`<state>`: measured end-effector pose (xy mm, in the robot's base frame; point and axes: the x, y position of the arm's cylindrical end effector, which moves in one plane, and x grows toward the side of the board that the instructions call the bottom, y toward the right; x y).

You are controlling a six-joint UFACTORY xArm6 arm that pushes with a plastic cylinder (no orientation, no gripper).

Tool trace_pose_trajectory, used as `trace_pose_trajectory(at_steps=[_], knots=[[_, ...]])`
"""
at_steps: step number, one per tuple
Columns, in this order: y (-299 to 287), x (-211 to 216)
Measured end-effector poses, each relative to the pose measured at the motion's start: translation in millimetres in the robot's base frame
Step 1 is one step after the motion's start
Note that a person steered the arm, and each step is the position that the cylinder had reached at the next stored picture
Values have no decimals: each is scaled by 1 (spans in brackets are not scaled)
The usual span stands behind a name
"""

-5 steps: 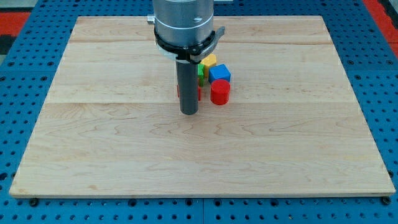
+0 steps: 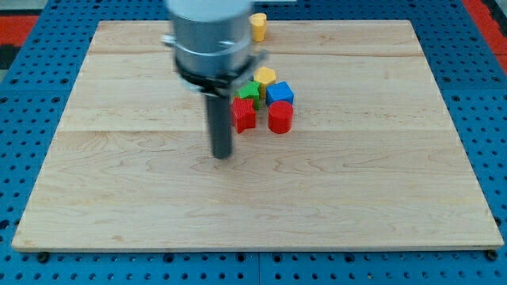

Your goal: Move the yellow heart to the top right of the board

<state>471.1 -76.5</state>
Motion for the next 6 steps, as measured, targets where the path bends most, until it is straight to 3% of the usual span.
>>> trace_pose_trajectory(at_steps=[2,3,5,6], knots=[[-69,-82],[-90,-148],[-82,-268],[-61,-280]])
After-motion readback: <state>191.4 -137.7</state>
